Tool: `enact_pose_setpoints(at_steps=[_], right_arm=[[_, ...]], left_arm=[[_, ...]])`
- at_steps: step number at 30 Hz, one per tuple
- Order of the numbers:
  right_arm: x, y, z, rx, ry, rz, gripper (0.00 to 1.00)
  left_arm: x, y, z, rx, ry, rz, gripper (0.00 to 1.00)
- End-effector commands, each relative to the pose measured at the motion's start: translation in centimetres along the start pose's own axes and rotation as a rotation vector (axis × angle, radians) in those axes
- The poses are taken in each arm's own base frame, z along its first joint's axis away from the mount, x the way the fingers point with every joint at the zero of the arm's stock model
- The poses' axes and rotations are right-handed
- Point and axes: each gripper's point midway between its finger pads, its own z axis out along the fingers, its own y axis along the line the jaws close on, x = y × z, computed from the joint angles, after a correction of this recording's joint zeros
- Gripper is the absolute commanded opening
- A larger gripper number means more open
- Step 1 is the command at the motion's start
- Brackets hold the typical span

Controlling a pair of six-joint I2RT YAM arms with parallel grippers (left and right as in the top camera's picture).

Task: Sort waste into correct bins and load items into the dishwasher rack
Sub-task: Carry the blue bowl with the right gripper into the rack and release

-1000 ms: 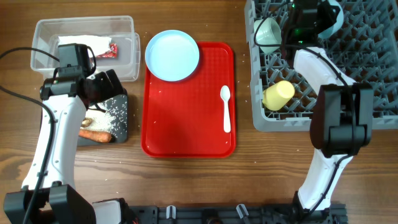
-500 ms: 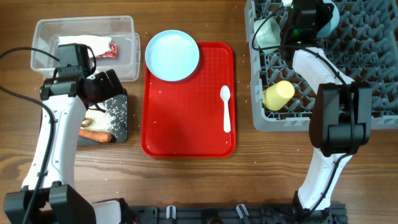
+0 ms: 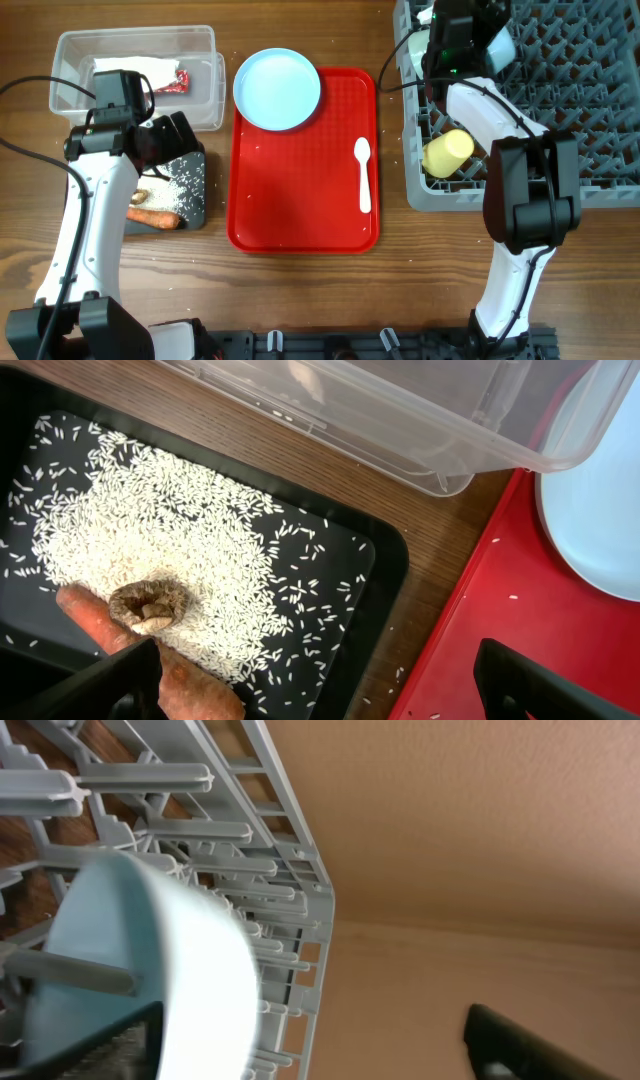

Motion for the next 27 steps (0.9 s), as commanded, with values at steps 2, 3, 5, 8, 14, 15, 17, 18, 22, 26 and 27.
enact_pose_setpoints(at_steps=[2,3,5,8,14,15,17,18,22,26,27], right_arm=[[-0.4,1.3,-0.1,-0.005,0.011,-0.013,1.00],[-0.5,1.1,-0.3,0.003,0.011,-0.007,1.00],[-0.9,0.5,-0.6,0.031,0.006,0.025,1.00],[-2.2,-2.3,-1.7,0.132,-0.021,0.156,1.00],[-4.8,-4.3,-4.5,0.212,-0.098,0.218,1.00],[-5.0,-4.6,-4.8,0.222,-0.106,0.233,1.00],[-4.9,-6.5,-5.6,0.284,-0.112,0.337,1.00],[-4.5,-7.6,-6.0,0.323,-0.108,0.403,1.00],[-1.7,-13.7,-8.7,0.493,-0.120,0.698,1.00],[0.0,-17.3,-10.6,0.521,-0.156,0.928,1.00],[-0.1,-18.0,-11.2,0.512,-0.179,0.963,1.00]], left_arm=[[-0.5,0.2,-0.3,-0.006,-0.018,-0.017,1.00],[-0.5,0.2,-0.3,-0.006,-0.018,-0.017,1.00],[-0.5,0.2,-0.3,-0.006,-0.018,-0.017,1.00],[-0.5,0.2,-0.3,-0.006,-0.018,-0.017,1.00],[-0.5,0.2,-0.3,-0.006,-0.018,-0.017,1.00],[-0.5,0.2,-0.3,-0.006,-0.018,-0.017,1.00],[-0.5,0.2,-0.3,-0.006,-0.018,-0.017,1.00],[-0.5,0.2,-0.3,-0.006,-0.018,-0.017,1.00],[-0.5,0.2,-0.3,-0.006,-0.018,-0.017,1.00],[-0.5,0.2,-0.3,-0.006,-0.018,-0.017,1.00],[-0.5,0.2,-0.3,-0.006,-0.018,-0.017,1.00]])
